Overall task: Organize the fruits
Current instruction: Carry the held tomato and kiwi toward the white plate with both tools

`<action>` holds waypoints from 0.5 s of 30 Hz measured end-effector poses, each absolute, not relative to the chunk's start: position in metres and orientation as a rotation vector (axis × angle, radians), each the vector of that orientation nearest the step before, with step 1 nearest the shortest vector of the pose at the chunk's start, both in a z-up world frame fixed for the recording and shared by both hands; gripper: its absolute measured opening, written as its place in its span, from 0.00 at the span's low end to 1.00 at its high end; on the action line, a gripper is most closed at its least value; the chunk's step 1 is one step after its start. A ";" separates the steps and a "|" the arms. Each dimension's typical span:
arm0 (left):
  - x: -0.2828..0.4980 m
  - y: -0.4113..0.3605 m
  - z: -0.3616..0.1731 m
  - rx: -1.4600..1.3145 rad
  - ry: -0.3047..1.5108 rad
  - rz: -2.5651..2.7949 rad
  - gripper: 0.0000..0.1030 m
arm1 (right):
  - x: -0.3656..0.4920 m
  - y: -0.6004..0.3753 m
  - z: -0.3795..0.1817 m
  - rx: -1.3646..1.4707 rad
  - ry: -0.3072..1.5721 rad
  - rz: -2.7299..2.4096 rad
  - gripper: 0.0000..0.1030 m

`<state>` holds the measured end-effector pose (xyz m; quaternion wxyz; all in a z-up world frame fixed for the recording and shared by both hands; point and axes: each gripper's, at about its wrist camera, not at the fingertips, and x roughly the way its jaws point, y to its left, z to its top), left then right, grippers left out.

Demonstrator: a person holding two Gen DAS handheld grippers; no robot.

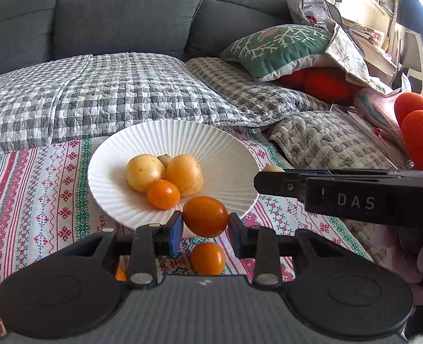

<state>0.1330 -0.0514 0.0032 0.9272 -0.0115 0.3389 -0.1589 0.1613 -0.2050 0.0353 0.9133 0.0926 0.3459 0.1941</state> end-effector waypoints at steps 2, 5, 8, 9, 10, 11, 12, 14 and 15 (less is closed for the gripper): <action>0.142 -0.055 -0.001 -0.031 0.702 -0.322 0.23 | 0.170 -0.206 0.032 0.194 0.718 0.398 0.24; 0.153 -0.058 -0.007 -0.032 0.711 -0.323 0.23 | 0.181 -0.207 0.028 0.186 0.727 0.402 0.24; 0.162 -0.060 -0.013 -0.025 0.720 -0.318 0.24 | 0.192 -0.207 0.022 0.182 0.743 0.400 0.24; 0.164 -0.060 -0.014 -0.023 0.720 -0.317 0.24 | 0.195 -0.206 0.021 0.181 0.745 0.402 0.24; 0.166 -0.061 -0.015 -0.022 0.720 -0.316 0.24 | 0.198 -0.206 0.019 0.179 0.748 0.405 0.24; 0.168 -0.061 -0.016 -0.021 0.720 -0.314 0.24 | 0.200 -0.206 0.019 0.179 0.752 0.409 0.24; 0.170 -0.061 -0.017 -0.021 0.720 -0.312 0.24 | 0.203 -0.205 0.017 0.179 0.756 0.416 0.24; 0.174 -0.061 -0.018 -0.029 0.720 -0.314 0.24 | 0.206 -0.203 0.015 0.175 0.766 0.428 0.24; 0.176 -0.061 -0.019 -0.034 0.722 -0.314 0.24 | 0.208 -0.201 0.013 0.168 0.774 0.433 0.24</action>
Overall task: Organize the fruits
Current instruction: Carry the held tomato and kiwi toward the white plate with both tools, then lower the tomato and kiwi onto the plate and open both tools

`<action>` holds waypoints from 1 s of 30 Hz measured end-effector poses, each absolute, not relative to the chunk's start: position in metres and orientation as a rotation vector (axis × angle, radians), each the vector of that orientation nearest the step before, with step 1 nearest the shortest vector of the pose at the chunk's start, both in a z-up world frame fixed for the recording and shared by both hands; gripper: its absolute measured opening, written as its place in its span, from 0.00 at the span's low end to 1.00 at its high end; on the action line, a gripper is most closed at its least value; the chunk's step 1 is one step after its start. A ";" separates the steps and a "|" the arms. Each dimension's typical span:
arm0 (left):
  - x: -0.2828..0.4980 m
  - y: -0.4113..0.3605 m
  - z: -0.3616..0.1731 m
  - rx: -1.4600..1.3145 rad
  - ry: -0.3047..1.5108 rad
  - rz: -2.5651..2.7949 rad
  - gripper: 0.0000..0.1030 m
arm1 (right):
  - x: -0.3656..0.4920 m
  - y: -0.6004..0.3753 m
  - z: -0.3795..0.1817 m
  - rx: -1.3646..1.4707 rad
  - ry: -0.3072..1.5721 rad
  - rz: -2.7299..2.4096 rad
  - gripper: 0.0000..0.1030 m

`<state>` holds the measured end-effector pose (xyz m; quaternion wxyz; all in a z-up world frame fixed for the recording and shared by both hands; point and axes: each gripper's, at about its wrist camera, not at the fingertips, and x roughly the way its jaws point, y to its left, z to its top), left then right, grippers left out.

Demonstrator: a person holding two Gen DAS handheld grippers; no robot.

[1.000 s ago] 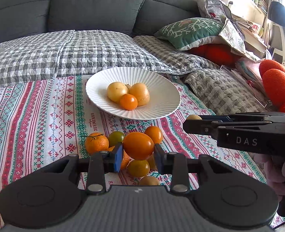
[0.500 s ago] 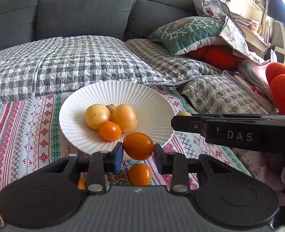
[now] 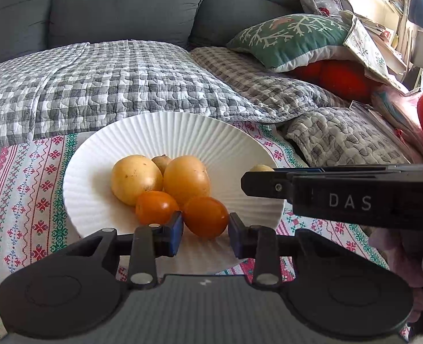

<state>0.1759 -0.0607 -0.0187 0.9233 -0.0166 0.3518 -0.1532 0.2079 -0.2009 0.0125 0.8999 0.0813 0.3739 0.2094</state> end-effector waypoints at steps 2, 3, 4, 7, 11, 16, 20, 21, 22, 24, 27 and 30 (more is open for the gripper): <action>0.178 -0.062 -0.020 -0.038 0.722 -0.315 0.24 | 0.210 -0.197 0.009 0.154 0.787 0.440 0.24; 0.178 -0.062 -0.020 -0.040 0.721 -0.314 0.24 | 0.211 -0.196 0.007 0.148 0.794 0.443 0.24; 0.178 -0.062 -0.020 -0.041 0.720 -0.314 0.24 | 0.212 -0.195 0.005 0.144 0.799 0.444 0.24; 0.179 -0.061 -0.022 -0.049 0.720 -0.317 0.24 | 0.214 -0.195 0.002 0.149 0.806 0.449 0.24; 0.180 -0.061 -0.022 -0.046 0.718 -0.322 0.24 | 0.215 -0.197 0.002 0.169 0.811 0.455 0.24; 0.180 -0.062 -0.022 -0.042 0.719 -0.323 0.24 | 0.214 -0.195 0.002 0.165 0.813 0.455 0.24; 0.179 -0.062 -0.021 -0.034 0.719 -0.327 0.26 | 0.214 -0.195 0.003 0.173 0.818 0.460 0.27; 0.179 -0.062 -0.021 -0.032 0.719 -0.329 0.26 | 0.214 -0.195 0.003 0.176 0.818 0.459 0.27; 0.178 -0.062 -0.020 -0.031 0.719 -0.333 0.28 | 0.213 -0.196 0.004 0.179 0.818 0.458 0.30; 0.176 -0.061 -0.019 -0.029 0.719 -0.338 0.32 | 0.212 -0.198 0.006 0.184 0.813 0.450 0.35; 0.170 -0.062 -0.016 -0.019 0.716 -0.342 0.42 | 0.208 -0.203 0.010 0.198 0.808 0.440 0.42; 0.163 -0.062 -0.012 -0.004 0.712 -0.336 0.50 | 0.202 -0.206 0.014 0.213 0.809 0.428 0.54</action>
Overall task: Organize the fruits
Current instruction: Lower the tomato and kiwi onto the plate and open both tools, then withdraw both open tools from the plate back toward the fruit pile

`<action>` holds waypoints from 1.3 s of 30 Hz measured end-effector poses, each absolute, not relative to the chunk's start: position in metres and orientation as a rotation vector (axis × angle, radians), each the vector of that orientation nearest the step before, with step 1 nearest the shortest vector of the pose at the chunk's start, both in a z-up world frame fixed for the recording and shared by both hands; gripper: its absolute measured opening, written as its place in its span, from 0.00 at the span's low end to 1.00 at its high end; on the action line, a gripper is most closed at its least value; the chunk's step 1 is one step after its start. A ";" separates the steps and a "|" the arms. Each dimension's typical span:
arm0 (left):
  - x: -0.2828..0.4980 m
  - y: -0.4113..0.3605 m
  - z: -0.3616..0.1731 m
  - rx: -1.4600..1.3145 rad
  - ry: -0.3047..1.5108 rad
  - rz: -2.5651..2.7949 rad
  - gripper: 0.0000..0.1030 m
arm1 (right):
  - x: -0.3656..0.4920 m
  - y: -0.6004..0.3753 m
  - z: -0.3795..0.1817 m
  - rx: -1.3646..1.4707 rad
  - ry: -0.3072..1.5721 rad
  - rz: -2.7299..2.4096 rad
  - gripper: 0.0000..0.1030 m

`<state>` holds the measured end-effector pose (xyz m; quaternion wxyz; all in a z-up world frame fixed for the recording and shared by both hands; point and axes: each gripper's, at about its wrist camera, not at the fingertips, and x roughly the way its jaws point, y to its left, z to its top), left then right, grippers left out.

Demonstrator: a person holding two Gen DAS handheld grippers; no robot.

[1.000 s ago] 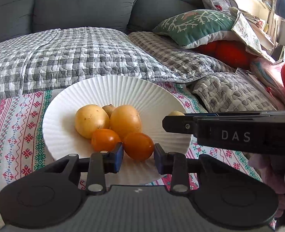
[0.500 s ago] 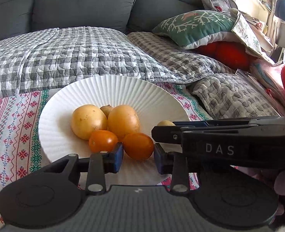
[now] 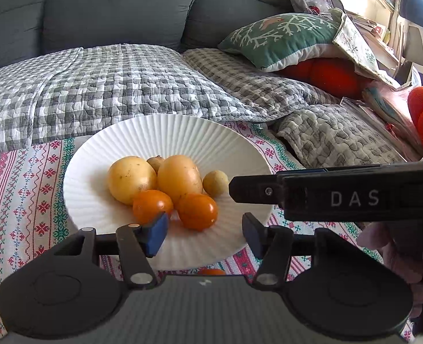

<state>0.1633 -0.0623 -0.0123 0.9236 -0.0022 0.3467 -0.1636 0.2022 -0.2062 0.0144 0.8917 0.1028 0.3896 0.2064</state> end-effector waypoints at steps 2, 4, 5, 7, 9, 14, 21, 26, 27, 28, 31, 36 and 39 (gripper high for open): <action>0.157 -0.061 -0.009 0.000 0.711 -0.335 0.55 | 0.197 -0.207 0.017 0.220 0.811 0.421 0.59; 0.149 -0.060 -0.006 0.004 0.711 -0.339 0.58 | 0.191 -0.208 0.020 0.223 0.815 0.414 0.62; 0.145 -0.060 -0.004 0.009 0.709 -0.341 0.61 | 0.188 -0.208 0.022 0.223 0.816 0.409 0.65; 0.137 -0.058 -0.001 0.019 0.705 -0.343 0.66 | 0.181 -0.208 0.025 0.214 0.817 0.399 0.69; 0.128 -0.056 0.002 0.030 0.702 -0.344 0.68 | 0.173 -0.206 0.030 0.202 0.816 0.396 0.72; 0.106 -0.050 0.010 0.050 0.712 -0.349 0.77 | 0.151 -0.204 0.043 0.182 0.805 0.391 0.84; 0.079 -0.039 0.015 0.094 0.727 -0.334 0.87 | 0.123 -0.203 0.053 0.160 0.791 0.361 0.96; 0.064 -0.029 0.017 0.097 0.745 -0.321 0.92 | 0.106 -0.200 0.055 0.139 0.783 0.345 1.00; 0.061 -0.027 0.017 0.097 0.746 -0.318 0.92 | 0.103 -0.199 0.056 0.135 0.781 0.342 1.00; 0.059 -0.025 0.016 0.097 0.749 -0.315 0.92 | 0.101 -0.198 0.056 0.128 0.780 0.339 1.00; 0.050 -0.018 0.013 0.093 0.754 -0.304 0.92 | 0.091 -0.195 0.055 0.098 0.772 0.323 1.00; 0.042 -0.006 0.001 0.111 0.773 -0.277 0.92 | 0.077 -0.190 0.048 0.047 0.749 0.318 1.00; 0.040 0.005 -0.006 0.104 0.818 -0.257 0.92 | 0.070 -0.189 0.043 0.029 0.742 0.336 1.00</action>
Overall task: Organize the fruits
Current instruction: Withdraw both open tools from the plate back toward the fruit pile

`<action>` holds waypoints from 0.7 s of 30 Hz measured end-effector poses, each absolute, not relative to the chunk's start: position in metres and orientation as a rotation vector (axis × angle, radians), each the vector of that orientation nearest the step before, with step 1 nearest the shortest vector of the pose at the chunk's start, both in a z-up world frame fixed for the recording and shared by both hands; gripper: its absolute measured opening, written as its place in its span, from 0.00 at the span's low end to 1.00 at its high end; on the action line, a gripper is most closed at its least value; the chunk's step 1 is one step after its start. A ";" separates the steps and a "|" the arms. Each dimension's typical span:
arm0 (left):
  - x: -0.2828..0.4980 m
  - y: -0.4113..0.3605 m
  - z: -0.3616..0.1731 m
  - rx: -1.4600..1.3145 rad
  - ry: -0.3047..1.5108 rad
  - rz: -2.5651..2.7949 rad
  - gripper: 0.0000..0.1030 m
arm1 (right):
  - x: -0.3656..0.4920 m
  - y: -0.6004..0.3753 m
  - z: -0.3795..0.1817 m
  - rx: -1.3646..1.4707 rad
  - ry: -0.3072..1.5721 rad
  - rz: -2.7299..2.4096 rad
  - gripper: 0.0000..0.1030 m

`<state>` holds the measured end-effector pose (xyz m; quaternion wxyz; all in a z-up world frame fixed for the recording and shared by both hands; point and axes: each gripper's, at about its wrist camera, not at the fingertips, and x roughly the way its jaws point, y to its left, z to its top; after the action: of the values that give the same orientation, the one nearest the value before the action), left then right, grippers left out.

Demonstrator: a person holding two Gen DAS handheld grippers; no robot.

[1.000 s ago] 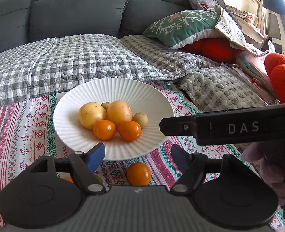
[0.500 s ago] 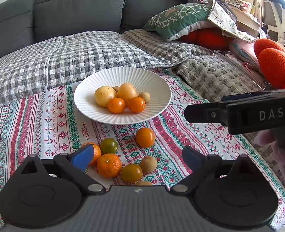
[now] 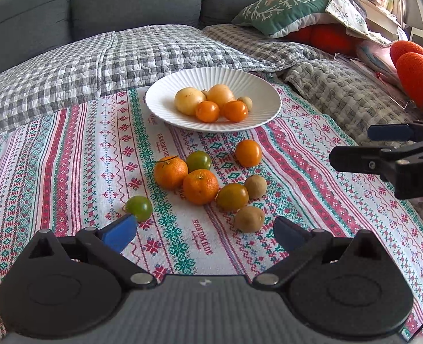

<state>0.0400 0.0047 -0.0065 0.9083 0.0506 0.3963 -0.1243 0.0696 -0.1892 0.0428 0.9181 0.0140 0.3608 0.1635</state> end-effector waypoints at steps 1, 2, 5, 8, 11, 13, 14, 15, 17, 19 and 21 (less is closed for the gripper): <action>0.040 0.008 -0.008 0.102 0.826 -0.254 0.92 | 0.068 -0.189 0.041 0.014 0.742 0.342 1.00; 0.039 0.011 -0.011 0.102 0.833 -0.253 0.92 | 0.065 -0.187 0.038 -0.007 0.743 0.346 1.00; 0.036 0.018 -0.017 0.143 0.832 -0.239 0.92 | 0.060 -0.182 0.029 -0.051 0.755 0.355 1.00; 0.035 0.025 -0.026 0.196 0.822 -0.218 0.92 | 0.054 -0.174 0.020 -0.110 0.766 0.387 1.00; 0.035 0.035 -0.033 0.216 0.804 -0.206 0.92 | 0.047 -0.166 0.014 -0.163 0.761 0.427 1.00; 0.036 0.040 -0.037 0.222 0.786 -0.203 0.92 | 0.045 -0.162 0.010 -0.178 0.763 0.450 1.00; 0.036 0.043 -0.039 0.226 0.779 -0.203 0.92 | 0.044 -0.159 0.008 -0.178 0.769 0.463 1.00; 0.037 0.045 -0.042 0.230 0.771 -0.200 0.92 | 0.044 -0.157 0.006 -0.172 0.776 0.474 1.00; 0.039 0.050 -0.047 0.236 0.755 -0.195 0.92 | 0.045 -0.153 0.001 -0.146 0.793 0.495 1.00; 0.041 0.053 -0.051 0.226 0.738 -0.203 0.92 | 0.045 -0.148 -0.004 -0.124 0.806 0.508 1.00; 0.043 0.056 -0.054 0.193 0.717 -0.214 0.92 | 0.046 -0.144 -0.010 -0.107 0.818 0.518 1.00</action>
<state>0.0432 0.0563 -0.0545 0.9263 0.0939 0.3497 -0.1043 0.0462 -0.1437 -0.0097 0.8838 -0.0512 0.3928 0.2489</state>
